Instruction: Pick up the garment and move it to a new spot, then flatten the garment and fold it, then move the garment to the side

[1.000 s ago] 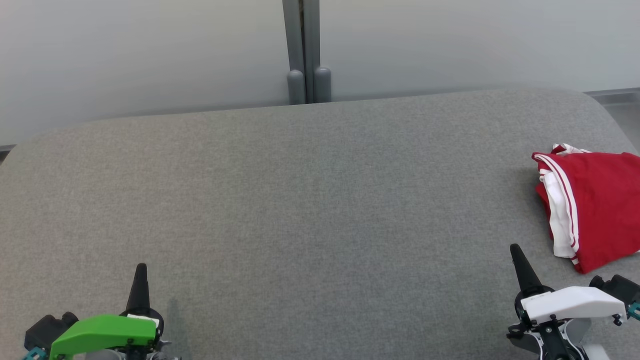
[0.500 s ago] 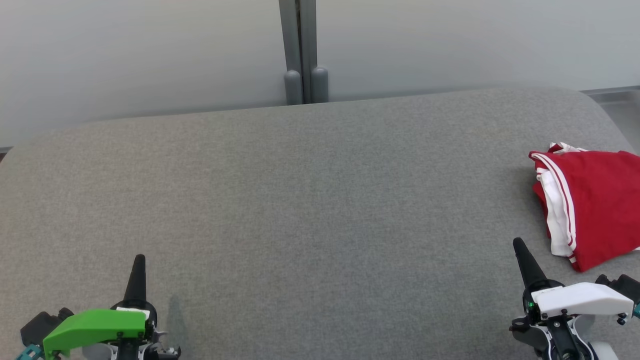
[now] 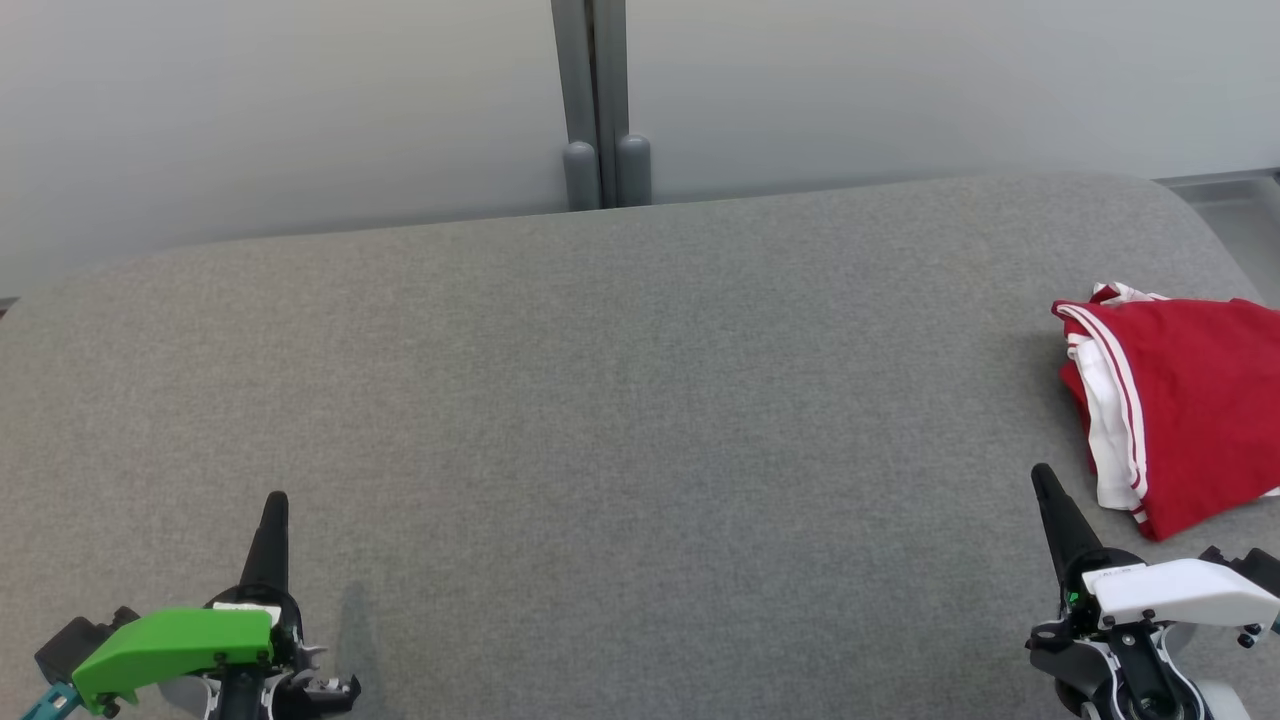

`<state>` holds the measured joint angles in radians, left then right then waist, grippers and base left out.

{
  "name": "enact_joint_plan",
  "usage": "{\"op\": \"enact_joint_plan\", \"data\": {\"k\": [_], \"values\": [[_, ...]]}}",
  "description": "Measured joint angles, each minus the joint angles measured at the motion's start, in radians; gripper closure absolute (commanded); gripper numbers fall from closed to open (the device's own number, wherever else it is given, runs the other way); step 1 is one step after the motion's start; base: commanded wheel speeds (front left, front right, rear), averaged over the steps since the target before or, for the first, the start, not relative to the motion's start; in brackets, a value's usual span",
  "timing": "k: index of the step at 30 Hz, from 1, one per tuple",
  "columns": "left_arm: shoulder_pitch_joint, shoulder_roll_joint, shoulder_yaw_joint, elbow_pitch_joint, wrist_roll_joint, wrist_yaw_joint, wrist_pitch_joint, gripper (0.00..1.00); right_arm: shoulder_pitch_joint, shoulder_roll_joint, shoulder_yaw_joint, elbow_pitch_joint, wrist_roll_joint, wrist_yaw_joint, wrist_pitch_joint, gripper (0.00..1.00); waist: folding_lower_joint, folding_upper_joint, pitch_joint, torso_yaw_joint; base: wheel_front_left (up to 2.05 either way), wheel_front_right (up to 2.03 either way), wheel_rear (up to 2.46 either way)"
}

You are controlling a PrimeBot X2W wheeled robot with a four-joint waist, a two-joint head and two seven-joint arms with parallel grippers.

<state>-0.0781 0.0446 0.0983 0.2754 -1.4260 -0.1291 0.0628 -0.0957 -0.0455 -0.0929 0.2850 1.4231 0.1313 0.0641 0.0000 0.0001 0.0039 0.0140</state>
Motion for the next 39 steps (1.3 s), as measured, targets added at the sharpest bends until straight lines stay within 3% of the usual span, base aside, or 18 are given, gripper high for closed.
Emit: {"op": "enact_joint_plan", "data": {"k": [27, 39], "values": [[-0.025, 0.002, 0.014, -0.029, -0.182, 0.000, 0.051, 1.00, -0.008, -0.002, -0.020, -0.039, 0.184, -0.001, 0.050, 1.00, 0.0000, 0.0000, -0.001, -0.014, 0.00, 0.00, 0.00], [-0.026, 0.002, 0.015, -0.031, -0.185, 0.000, 0.051, 1.00, -0.008, -0.002, -0.021, -0.040, 0.188, -0.001, 0.050, 1.00, 0.0000, 0.0000, -0.001, -0.014, 0.00, 0.00, 0.00]]}}
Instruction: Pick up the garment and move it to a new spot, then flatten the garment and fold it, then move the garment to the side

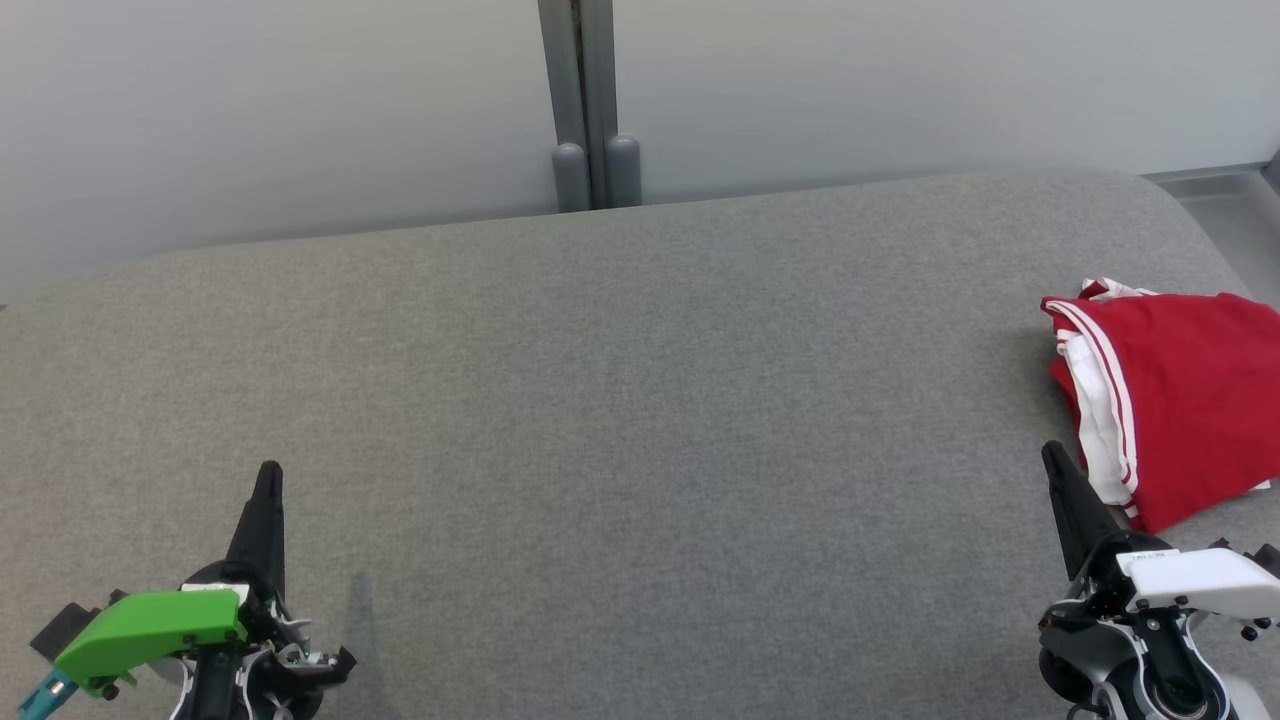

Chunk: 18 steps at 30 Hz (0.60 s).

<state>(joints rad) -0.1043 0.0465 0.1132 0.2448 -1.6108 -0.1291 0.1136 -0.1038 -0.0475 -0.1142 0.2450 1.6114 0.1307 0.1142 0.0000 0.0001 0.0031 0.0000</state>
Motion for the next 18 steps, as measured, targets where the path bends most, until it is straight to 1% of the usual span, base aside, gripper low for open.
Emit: {"op": "enact_joint_plan", "data": {"k": [18], "values": [[0.000, 0.000, 0.000, 0.000, 0.000, 0.000, 0.000, 1.00, 0.000, 0.000, 0.000, 0.000, 0.000, 0.000, 0.000, 1.00, 0.0000, 0.0000, 0.000, 0.000, 0.00, 0.00, 0.00]]}}
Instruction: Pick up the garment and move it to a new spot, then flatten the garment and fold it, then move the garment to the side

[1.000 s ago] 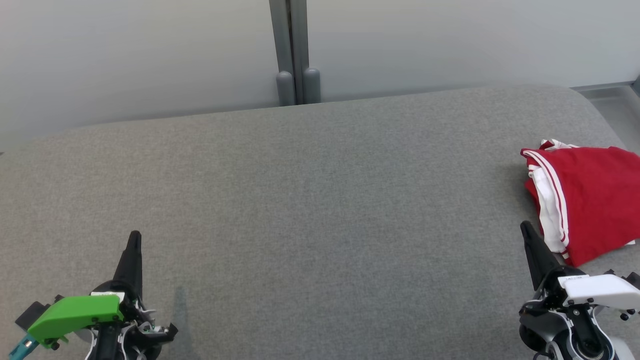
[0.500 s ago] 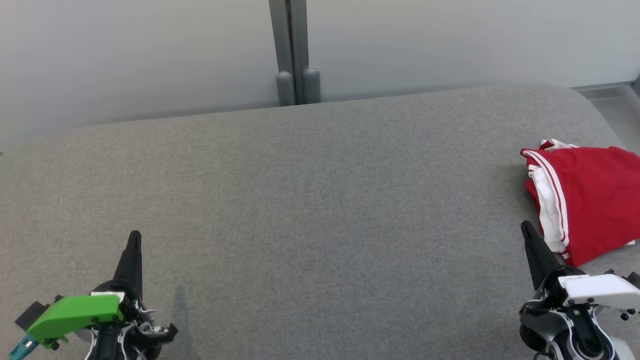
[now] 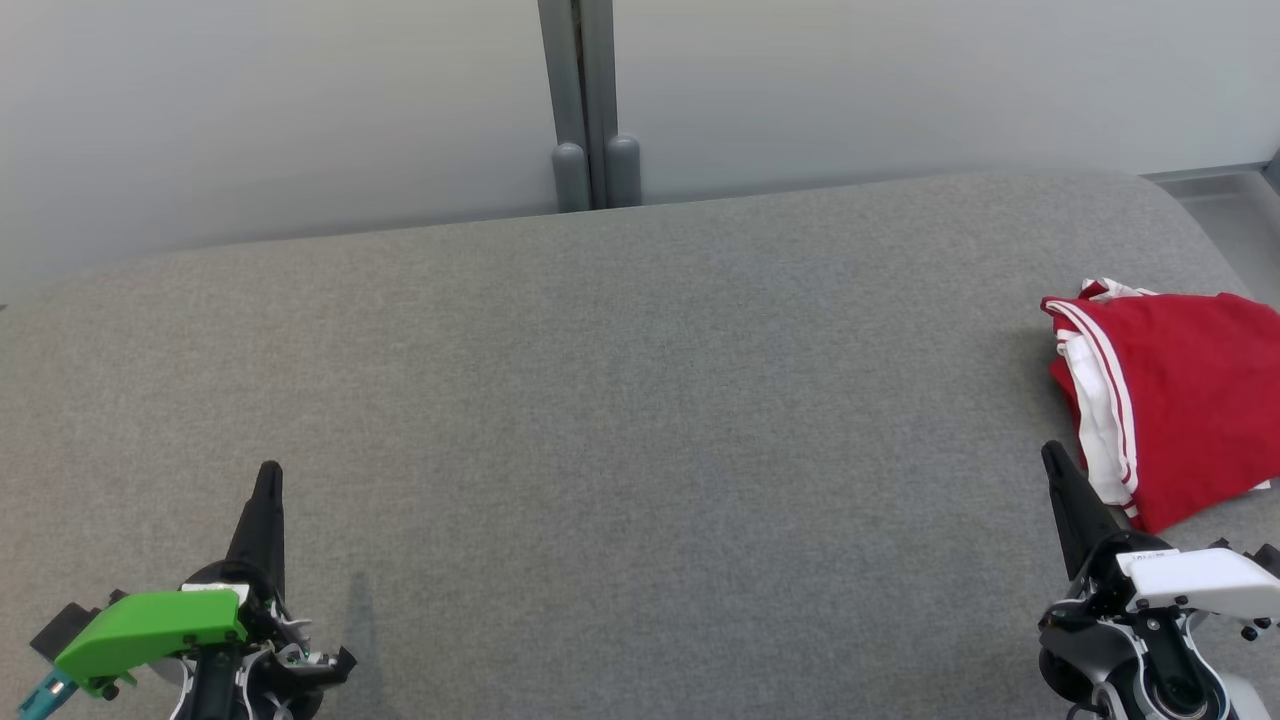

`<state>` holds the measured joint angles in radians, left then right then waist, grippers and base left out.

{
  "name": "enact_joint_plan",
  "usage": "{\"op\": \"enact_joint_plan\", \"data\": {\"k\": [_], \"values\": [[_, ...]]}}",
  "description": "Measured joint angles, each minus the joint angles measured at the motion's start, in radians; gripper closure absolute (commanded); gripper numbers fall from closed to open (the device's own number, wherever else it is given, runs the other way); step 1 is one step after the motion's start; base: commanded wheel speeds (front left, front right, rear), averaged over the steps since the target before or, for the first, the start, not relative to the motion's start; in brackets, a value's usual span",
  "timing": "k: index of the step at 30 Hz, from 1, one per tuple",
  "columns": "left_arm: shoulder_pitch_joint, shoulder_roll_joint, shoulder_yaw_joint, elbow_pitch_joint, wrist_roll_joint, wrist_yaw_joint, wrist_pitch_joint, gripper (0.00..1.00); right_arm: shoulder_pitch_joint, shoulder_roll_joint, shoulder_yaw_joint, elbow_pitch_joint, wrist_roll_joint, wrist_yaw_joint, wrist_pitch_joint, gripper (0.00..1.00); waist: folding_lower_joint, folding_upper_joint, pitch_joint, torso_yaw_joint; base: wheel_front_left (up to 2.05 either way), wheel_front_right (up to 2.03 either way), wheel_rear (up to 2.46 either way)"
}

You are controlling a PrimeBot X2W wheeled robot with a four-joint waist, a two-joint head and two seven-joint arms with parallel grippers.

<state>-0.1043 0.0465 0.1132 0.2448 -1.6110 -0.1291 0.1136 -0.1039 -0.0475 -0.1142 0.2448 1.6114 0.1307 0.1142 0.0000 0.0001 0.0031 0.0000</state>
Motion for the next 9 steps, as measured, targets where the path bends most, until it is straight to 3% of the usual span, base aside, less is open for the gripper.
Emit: {"op": "enact_joint_plan", "data": {"k": [9], "values": [[0.000, 0.000, 0.000, 0.000, 0.000, 0.000, 0.000, 1.00, 0.000, 0.000, 0.000, 0.000, 0.000, 0.000, 0.000, 1.00, 0.0000, 0.0000, 0.000, 0.000, 0.00, 0.00, 0.00]]}}
